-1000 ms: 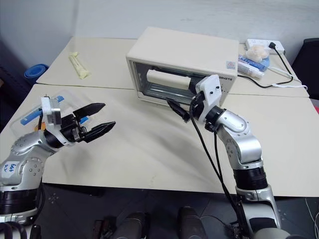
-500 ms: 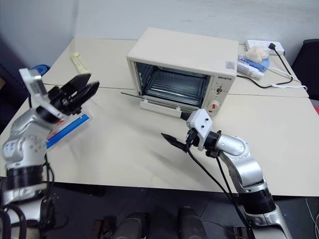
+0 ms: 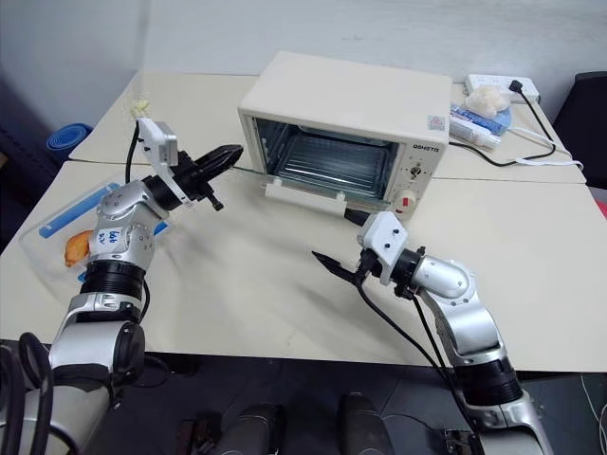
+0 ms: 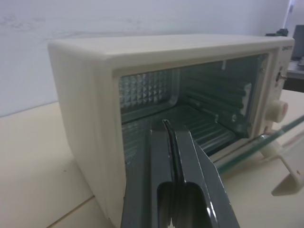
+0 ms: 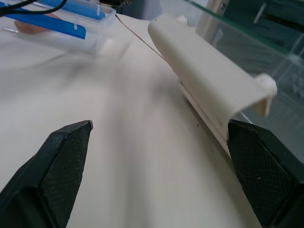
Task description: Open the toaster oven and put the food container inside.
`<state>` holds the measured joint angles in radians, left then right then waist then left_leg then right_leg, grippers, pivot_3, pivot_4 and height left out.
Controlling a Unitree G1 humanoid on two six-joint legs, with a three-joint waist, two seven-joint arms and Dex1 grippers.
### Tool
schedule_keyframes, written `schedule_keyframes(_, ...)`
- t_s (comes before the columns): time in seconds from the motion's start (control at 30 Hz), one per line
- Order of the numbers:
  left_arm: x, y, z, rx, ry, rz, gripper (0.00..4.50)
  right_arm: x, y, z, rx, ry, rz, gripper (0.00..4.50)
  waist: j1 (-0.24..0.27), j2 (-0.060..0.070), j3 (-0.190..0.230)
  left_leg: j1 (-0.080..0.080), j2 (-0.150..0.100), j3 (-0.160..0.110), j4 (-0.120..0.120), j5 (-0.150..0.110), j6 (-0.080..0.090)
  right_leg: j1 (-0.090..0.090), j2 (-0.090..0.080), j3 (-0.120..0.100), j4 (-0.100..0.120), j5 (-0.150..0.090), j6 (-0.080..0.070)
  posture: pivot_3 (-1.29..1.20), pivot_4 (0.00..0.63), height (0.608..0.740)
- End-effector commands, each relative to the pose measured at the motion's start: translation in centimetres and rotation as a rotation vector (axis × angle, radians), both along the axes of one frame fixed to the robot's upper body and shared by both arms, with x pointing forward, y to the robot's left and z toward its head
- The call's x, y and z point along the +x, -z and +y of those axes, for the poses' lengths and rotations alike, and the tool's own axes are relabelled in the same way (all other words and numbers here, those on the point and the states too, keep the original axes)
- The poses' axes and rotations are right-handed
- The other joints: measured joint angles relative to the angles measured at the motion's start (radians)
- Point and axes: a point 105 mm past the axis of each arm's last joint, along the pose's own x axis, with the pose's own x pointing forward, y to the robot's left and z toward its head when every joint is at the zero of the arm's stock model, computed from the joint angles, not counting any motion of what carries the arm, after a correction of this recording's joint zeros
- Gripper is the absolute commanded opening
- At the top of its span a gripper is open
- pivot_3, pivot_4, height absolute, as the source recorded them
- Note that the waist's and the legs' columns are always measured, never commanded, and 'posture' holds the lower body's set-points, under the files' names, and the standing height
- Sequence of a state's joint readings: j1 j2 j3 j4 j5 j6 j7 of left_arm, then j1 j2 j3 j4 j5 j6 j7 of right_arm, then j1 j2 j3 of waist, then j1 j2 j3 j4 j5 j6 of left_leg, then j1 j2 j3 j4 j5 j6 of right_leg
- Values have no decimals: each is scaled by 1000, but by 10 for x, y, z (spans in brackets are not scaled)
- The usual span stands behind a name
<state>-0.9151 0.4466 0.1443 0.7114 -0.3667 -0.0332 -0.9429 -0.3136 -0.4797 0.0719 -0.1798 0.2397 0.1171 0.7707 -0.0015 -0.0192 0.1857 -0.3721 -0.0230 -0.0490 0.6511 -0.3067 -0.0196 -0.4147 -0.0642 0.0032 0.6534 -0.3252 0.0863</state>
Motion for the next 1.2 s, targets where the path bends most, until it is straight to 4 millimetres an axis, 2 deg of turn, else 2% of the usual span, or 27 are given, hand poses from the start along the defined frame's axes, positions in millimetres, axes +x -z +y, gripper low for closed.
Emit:
schedule_keyframes(0.03,-7,7,-9,97,80,1,11,-16,-8,-14,14,8,-58,4500,1,0,0,0,0,0,0,0,0,0,0,0,0,0,0,0,150,740)
schedule_keyframes(0.27,-17,44,-18,246,129,75,11,-55,26,-61,-10,108,12,4500,25,0,0,0,-2,-1,2,-2,4,3,0,2,0,1,1,0,150,740)
schedule_keyframes(0.43,-22,72,-25,312,82,108,11,-56,22,-91,14,217,-22,4500,17,0,0,1,0,3,7,-5,9,4,0,4,-5,3,5,0,150,740)
schedule_keyframes(0.57,-28,78,-29,269,56,116,11,-51,13,-94,64,234,-45,4500,7,0,0,2,2,3,6,-4,8,4,1,6,-4,3,5,0,150,740)
schedule_keyframes(0.67,-33,78,-25,241,22,131,11,-48,5,-84,138,167,-44,4500,3,0,0,2,2,3,6,-3,5,3,1,8,-4,3,5,0,150,740)
schedule_keyframes(0.77,-46,68,-13,169,-24,105,556,-45,-2,-72,181,75,-22,4500,-3,0,0,2,2,2,6,-3,5,3,1,8,-4,3,5,0,150,740)
schedule_keyframes(0.83,-65,47,4,51,-54,41,1129,-45,-9,-64,213,-2,-27,4500,-4,0,0,2,2,3,5,-3,4,3,1,10,-4,3,5,0,150,740)
schedule_keyframes(0.9,-83,34,22,-10,-98,-3,1758,-45,-10,-59,229,-45,-16,4500,-7,0,0,1,3,3,4,-4,4,3,1,10,-6,3,5,0,150,740)
schedule_keyframes(0.97,-103,19,65,-118,-270,-38,2442,-44,-12,-48,227,-106,-36,4500,-4,0,0,2,4,2,4,-4,3,3,1,9,-7,3,5,0,150,740)
schedule_keyframes(1.0,-112,14,81,-149,-336,-43,2606,-45,-13,-44,217,-128,-56,4500,-4,0,0,2,4,2,3,-4,3,3,1,9,-7,3,5,0,150,740)
schedule_keyframes(1.07,-133,13,112,-185,-472,-28,3231,-47,-13,-36,212,-180,-70,4500,-5,0,0,2,5,2,3,-5,3,3,1,9,-8,3,4,0,150,740)
schedule_keyframes(1.1,-139,13,120,-195,-510,-15,3487,-47,-13,-33,208,-194,-79,4500,-2,0,0,2,5,2,3,-5,4,3,1,9,-8,3,4,0,150,740)
schedule_keyframes(1.2,-174,22,172,-240,-745,31,4354,-49,-14,-22,224,-250,-91,4500,2,0,0,2,4,2,3,-7,7,5,1,9,-9,3,4,0,150,740)
